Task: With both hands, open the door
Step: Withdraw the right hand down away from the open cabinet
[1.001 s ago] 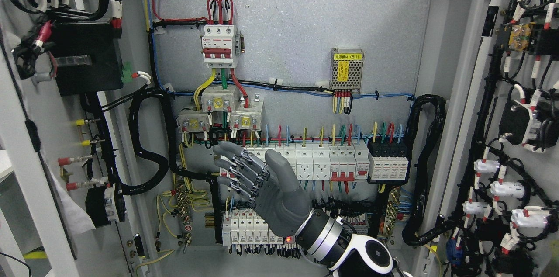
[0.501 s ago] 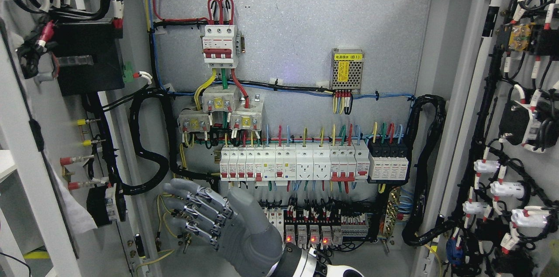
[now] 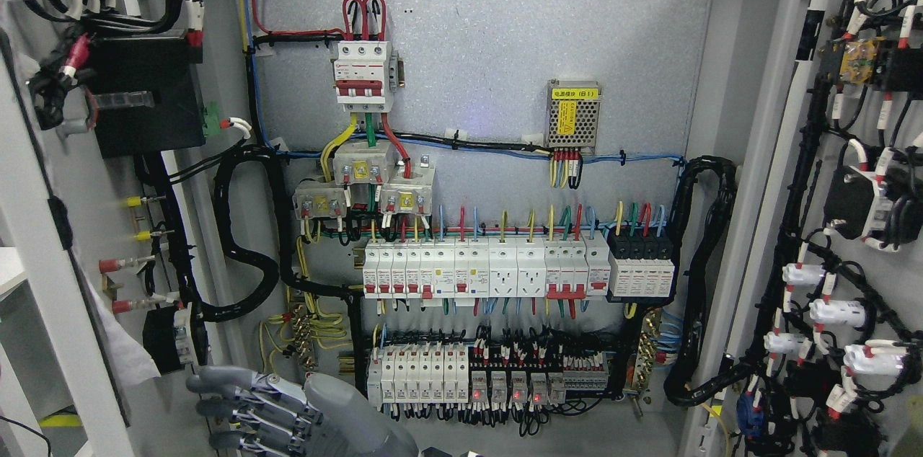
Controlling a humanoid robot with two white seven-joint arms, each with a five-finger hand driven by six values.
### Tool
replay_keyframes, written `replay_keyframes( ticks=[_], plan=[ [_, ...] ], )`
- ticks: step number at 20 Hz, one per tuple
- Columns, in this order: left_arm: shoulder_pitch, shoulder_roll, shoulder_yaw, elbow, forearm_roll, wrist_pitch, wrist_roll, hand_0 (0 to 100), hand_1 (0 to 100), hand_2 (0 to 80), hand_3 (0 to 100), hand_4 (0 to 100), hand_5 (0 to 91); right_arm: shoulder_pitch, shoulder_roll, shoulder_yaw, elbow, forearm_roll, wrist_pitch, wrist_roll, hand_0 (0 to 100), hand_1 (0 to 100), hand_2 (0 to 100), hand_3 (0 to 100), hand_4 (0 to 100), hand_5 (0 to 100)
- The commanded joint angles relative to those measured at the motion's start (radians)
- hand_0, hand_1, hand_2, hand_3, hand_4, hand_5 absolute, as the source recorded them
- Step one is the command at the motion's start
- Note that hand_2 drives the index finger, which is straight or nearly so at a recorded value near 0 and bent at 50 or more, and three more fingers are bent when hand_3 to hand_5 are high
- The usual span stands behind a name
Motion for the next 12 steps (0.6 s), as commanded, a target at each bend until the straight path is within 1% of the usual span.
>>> replay_keyframes(
  ticks=[1,9,12],
  plan=[
    [0.001,0.005,-0.001,-0.001,0.0,0.0,0.0,30,0,2.7,3,4,0.0,-0.034,0.0,0.101,0.007,-0.005,-0.003,0.0,22,0,0,0,0,0],
    [0.001,0.006,0.001,-0.001,0.002,0.001,0.0,30,0,2.8,3,4,0.0,-0.066,0.0,0.159,0.038,-0.005,-0.004,0.0,22,0,0,0,0,0],
    [0.01,0.006,0.001,-0.002,0.002,0.003,-0.001,30,0,2.8,3,4,0.0,-0.089,0.0,0.164,0.046,-0.006,-0.004,-0.002,22,0,0,0,0,0]
  ],
)
